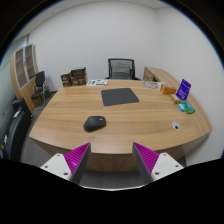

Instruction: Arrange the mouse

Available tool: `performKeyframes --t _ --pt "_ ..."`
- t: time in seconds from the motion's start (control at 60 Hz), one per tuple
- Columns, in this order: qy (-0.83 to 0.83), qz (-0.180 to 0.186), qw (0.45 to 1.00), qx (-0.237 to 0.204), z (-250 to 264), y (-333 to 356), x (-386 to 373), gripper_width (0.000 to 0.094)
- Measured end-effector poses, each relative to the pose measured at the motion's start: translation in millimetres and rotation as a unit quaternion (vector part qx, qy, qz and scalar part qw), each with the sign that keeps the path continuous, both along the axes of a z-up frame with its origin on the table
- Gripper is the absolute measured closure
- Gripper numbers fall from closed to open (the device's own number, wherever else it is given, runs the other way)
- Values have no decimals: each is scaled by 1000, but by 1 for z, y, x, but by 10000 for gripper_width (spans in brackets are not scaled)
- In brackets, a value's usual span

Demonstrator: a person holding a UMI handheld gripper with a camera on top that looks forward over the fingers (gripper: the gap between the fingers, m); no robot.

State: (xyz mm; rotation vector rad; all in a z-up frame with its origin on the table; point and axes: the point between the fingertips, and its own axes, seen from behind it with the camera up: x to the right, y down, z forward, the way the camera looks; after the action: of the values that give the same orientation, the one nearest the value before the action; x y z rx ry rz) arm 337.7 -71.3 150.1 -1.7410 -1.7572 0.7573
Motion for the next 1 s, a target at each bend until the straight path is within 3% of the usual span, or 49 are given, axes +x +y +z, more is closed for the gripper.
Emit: performKeyframes --t 0.433,0.7,1.0 --pt "0 16 1000 -10 -67 -106 -72 73" --pt "-21 -9 1000 4 -133 -114 -128 75" --pt "-37 -30 999 7 -167 -104 -172 69"
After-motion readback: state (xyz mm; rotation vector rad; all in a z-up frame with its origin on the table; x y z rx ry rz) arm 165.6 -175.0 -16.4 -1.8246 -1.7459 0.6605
